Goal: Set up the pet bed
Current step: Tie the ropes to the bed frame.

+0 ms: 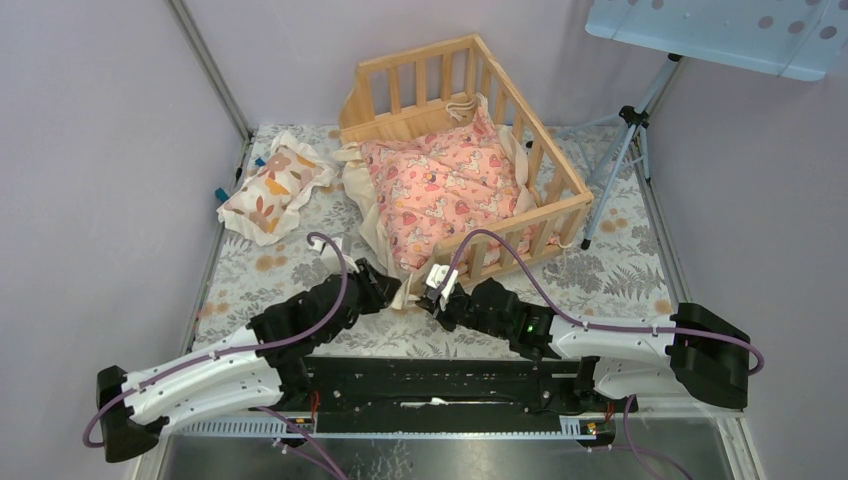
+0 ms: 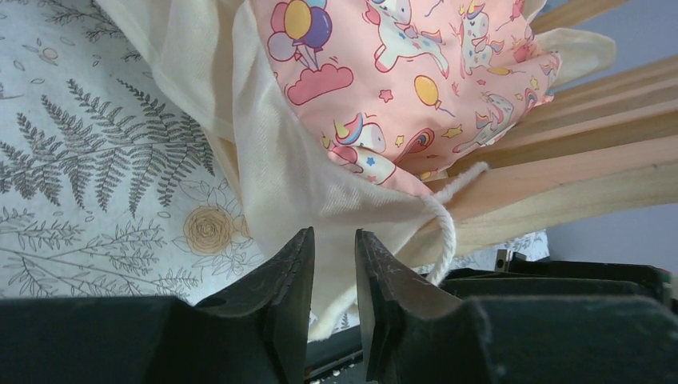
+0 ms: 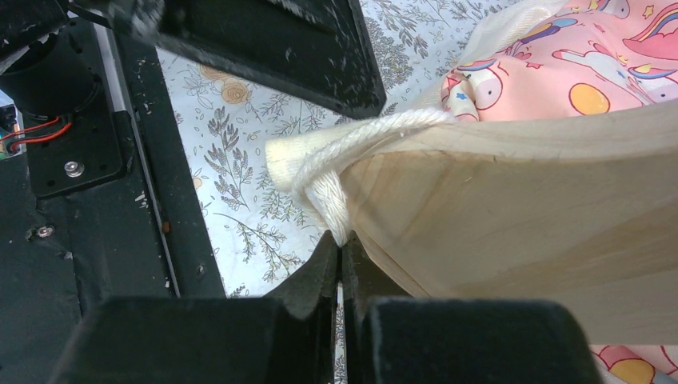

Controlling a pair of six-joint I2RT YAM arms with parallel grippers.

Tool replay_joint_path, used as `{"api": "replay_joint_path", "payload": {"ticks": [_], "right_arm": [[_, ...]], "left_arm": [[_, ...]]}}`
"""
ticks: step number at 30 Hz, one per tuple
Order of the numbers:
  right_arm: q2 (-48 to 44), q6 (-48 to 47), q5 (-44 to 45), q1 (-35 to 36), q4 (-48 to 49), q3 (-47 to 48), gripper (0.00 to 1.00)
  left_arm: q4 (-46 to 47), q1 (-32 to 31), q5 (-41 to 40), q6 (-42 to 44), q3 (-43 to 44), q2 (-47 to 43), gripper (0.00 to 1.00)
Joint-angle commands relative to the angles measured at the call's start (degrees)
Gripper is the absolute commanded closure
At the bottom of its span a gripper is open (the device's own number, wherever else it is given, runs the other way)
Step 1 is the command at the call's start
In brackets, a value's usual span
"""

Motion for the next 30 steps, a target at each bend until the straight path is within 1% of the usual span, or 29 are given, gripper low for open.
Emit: {"api": "replay_joint_path", "payload": {"ticks": [1, 4, 8, 11, 15, 21, 30], "right_arm": [[0.0, 0.5, -0.1, -0.5, 2.4, 2.2, 0.99], [-0.2, 0.5, 0.0, -0.4, 2.3, 2.2, 0.99], [-0.2, 0.4, 0.1, -0.4, 2.3, 2.1, 0.99], [-0.2, 0.5, 0.1, -0.4, 2.3, 2.1, 0.99], [-0.1, 0.6, 0.2, -0.5, 2.4, 2.0, 0.99], [-0.2, 0.5, 0.2, -0.4, 2.1, 1.9, 0.99], [0.0, 0.7, 0.3, -0.5, 2.6, 1.9, 0.99]], "left_arm": [[-4.6, 0.2, -1.7, -4.2, 4.7, -3.2, 0.71], [-7.1, 0.2, -1.1, -5.6, 6.6, -4.1, 0.72], [-9.8, 0.2, 2.3, -9.2, 8.5, -2.9, 0.76], [-10.3, 0.2, 4.0, -13.3, 7.8, -3.1, 0.77], [-9.5, 0.2, 3.9, -17.5, 4.9, -3.4, 0.77], [-3.5, 0.2, 7.5, -19.2, 1.3, -2.0, 0.75], [-2.2, 0.2, 7.5, -20.7, -0.3, -3.1, 0.68]]}}
